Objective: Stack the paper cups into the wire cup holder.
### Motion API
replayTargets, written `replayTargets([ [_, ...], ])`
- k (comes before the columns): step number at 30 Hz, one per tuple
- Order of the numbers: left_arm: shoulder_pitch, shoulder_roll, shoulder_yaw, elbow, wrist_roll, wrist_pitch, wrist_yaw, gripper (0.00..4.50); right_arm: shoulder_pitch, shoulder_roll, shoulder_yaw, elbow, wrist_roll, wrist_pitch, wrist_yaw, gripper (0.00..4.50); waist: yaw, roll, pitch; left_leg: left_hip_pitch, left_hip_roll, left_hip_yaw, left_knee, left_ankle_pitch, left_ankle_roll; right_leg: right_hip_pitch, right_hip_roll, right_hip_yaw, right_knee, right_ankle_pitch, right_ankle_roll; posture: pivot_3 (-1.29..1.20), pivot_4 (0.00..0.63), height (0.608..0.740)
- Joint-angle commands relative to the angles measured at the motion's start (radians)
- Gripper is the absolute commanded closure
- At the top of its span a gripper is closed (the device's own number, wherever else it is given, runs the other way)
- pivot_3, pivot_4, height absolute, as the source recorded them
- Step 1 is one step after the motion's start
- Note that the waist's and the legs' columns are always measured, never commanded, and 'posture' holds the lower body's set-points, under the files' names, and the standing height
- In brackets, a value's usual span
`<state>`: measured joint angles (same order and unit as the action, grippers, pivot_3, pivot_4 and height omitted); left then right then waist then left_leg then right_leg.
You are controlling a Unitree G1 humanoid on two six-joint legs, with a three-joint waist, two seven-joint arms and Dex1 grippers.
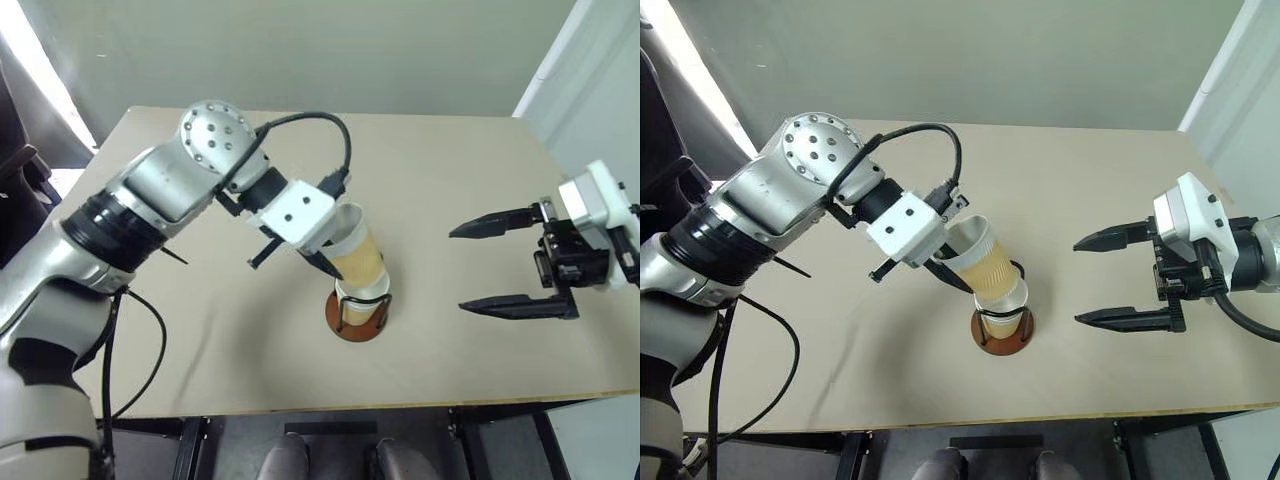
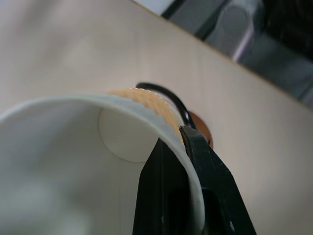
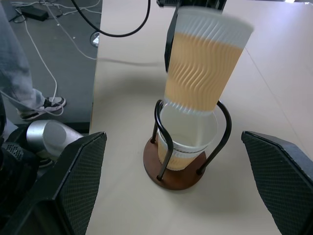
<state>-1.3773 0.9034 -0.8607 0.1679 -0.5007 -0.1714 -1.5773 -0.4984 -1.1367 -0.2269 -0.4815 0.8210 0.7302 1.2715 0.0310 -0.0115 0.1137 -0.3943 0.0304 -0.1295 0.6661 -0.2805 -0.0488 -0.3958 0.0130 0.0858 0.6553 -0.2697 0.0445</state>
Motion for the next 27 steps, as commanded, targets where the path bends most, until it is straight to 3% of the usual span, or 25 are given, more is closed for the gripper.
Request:
replayTargets([
  [1, -0.044, -0.011, -0.026, 0.025, 0.028, -0.082, -0.037, 4.48, -0.006, -0.01, -0.031, -0.027, 0.013, -0.003, -0.027, 0.0, 0.0, 0.0, 0.0, 0.0, 0.0, 0.0, 0.0, 0.0, 0.0, 0.0, 0.0, 0.0, -0.001, 0.0, 0.0, 0.0, 0.15, 0.74],
  [9, -0.055, -0.01, -0.07, 0.041, 0.014, -0.13, -0.037, 4.48, 0.001, -0.01, -0.025, -0.04, 0.016, -0.001, -0.061, 0.0, 0.001, 0.0, 0.0, -0.005, 0.0, 0.0, 0.0, 0.0, 0.001, 0.0, 0.0, 0.0, -0.007, 0.002, 0.003, 0.0, 0.15, 0.74],
  [12, -0.05, -0.047, -0.047, 0.064, 0.05, -0.119, -0.037, 3.89, -0.002, -0.011, -0.023, -0.039, 0.016, -0.002, -0.064, 0.0, 0.004, 0.0, 0.0, -0.006, 0.0, 0.0, 0.001, 0.0, 0.001, 0.0, 0.0, 0.0, -0.009, 0.003, 0.005, 0.0, 0.15, 0.74],
  [23, -0.025, -0.109, 0.059, 0.077, 0.085, -0.066, -0.037, 0.01, 0.0, -0.012, -0.026, -0.029, 0.012, -0.015, -0.057, 0.0, 0.007, 0.0, 0.0, -0.007, -0.001, 0.0, 0.003, -0.001, 0.002, 0.0, -0.001, 0.0, -0.009, 0.004, 0.006, 0.0, 0.15, 0.74],
  [27, 0.011, -0.113, 0.187, 0.082, 0.086, 0.043, -0.029, 0.01, -0.013, -0.007, 0.0, 0.007, -0.004, -0.038, -0.024, 0.0, 0.006, 0.001, 0.0, -0.007, -0.001, 0.001, 0.004, -0.001, 0.002, 0.0, -0.001, 0.0, -0.009, 0.004, 0.006, 0.0, 0.15, 0.74],
])
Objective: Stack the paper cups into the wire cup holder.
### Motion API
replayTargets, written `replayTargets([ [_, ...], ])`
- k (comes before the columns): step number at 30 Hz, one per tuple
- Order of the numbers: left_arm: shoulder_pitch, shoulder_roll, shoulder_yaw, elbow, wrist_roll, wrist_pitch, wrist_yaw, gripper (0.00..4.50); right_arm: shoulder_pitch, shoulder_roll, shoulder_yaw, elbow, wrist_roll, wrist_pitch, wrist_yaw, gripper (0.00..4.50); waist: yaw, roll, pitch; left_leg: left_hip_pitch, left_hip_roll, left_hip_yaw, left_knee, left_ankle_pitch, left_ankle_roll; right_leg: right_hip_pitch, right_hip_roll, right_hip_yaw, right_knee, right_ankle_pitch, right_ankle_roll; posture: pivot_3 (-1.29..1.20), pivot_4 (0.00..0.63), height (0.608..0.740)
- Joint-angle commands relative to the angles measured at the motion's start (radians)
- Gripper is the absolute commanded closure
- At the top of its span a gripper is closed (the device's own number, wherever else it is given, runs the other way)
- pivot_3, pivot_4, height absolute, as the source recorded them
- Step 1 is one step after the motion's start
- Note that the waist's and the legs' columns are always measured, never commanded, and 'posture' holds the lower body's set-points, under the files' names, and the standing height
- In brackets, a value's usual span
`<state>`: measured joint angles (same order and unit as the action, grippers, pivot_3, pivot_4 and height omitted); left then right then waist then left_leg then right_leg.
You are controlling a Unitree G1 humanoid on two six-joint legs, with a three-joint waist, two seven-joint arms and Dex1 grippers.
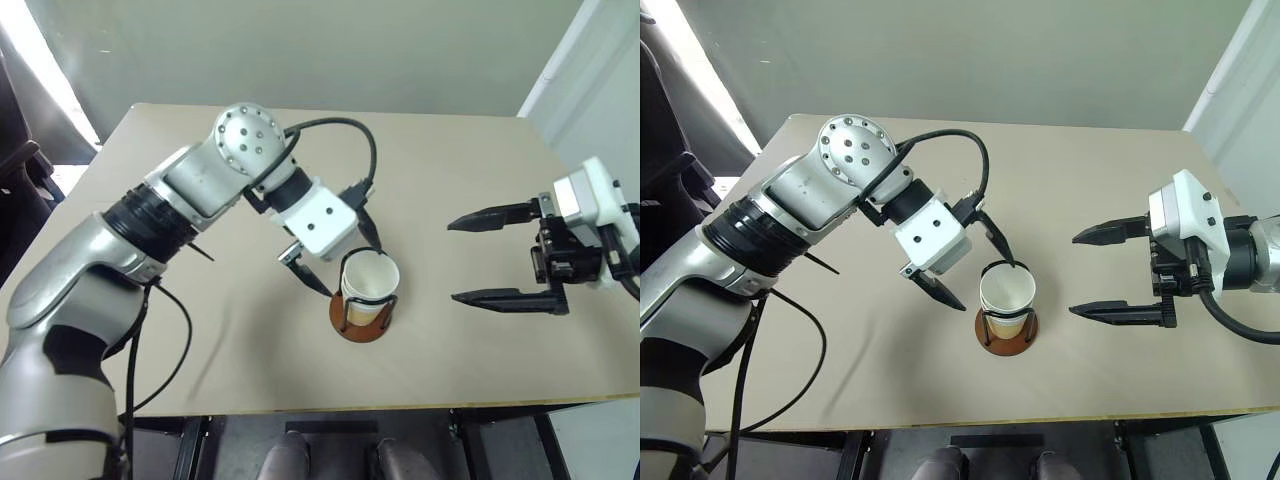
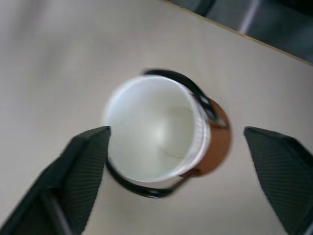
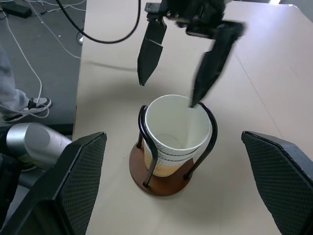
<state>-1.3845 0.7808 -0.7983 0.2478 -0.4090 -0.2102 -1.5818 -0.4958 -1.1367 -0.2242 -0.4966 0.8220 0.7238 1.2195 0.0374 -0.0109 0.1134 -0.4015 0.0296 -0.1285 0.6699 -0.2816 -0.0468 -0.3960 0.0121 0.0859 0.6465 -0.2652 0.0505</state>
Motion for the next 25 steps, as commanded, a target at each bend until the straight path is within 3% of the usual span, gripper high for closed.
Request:
replayTargets([
  [1, 0.036, 0.021, 0.16, -0.005, -0.011, 0.122, -0.026, 0.01, -0.016, -0.007, 0.009, 0.037, -0.015, -0.042, 0.043, 0.0, -0.001, 0.0, 0.0, 0.0, 0.0, 0.0, 0.0, 0.0, 0.0, 0.0, 0.0, 0.0, 0.0, 0.0, 0.0, 0.0, 0.15, 0.74],
  [5, 0.214, 0.212, 0.296, -0.144, -0.126, 0.302, -0.033, 0.01, -0.027, -0.003, 0.078, 0.133, -0.091, -0.108, 0.105, 0.0, -0.021, 0.003, -0.002, 0.002, 0.001, 0.002, -0.001, 0.0, 0.0, -0.001, 0.001, 0.002, 0.0, 0.0, 0.0, 0.0, 0.15, 0.74],
  [9, 0.512, 0.412, 0.521, -0.236, -0.24, 0.507, 0.03, 0.01, -0.064, 0.016, 0.131, 0.291, -0.161, -0.17, 0.163, 0.0, -0.031, 0.004, -0.002, 0.003, 0.001, 0.002, -0.004, 0.001, -0.001, -0.003, 0.002, 0.002, 0.002, 0.0, 0.0, 0.0, 0.15, 0.74],
  [11, 0.665, 0.462, 0.629, -0.256, -0.269, 0.555, 0.064, 0.01, -0.086, 0.028, 0.122, 0.367, -0.148, -0.157, 0.191, 0.0, -0.03, 0.005, -0.002, 0.003, 0.001, 0.002, -0.004, 0.001, -0.001, -0.004, 0.001, 0.002, 0.002, 0.0, -0.001, 0.0, 0.15, 0.74],
  [19, 1.136, 0.468, 1.02, -0.193, -0.353, 0.687, 0.08, 0.01, -0.074, 0.004, 0.069, 0.616, -0.158, -0.176, 0.308, 0.0, -0.009, 0.004, -0.003, 0.003, 0.001, 0.001, -0.003, 0.001, -0.002, -0.003, 0.0, 0.002, 0.004, 0.001, -0.003, 0.0, 0.15, 0.74],
  [25, 1.252, 0.449, 1.124, -0.213, -0.344, 0.72, 0.073, 0.01, -0.088, 0.027, 0.076, 0.651, -0.16, -0.158, 0.323, 0.0, -0.012, 0.004, -0.003, 0.007, 0.001, 0.002, -0.004, 0.001, -0.002, -0.003, 0.0, 0.002, 0.01, -0.002, -0.008, 0.0, 0.15, 0.74],
])
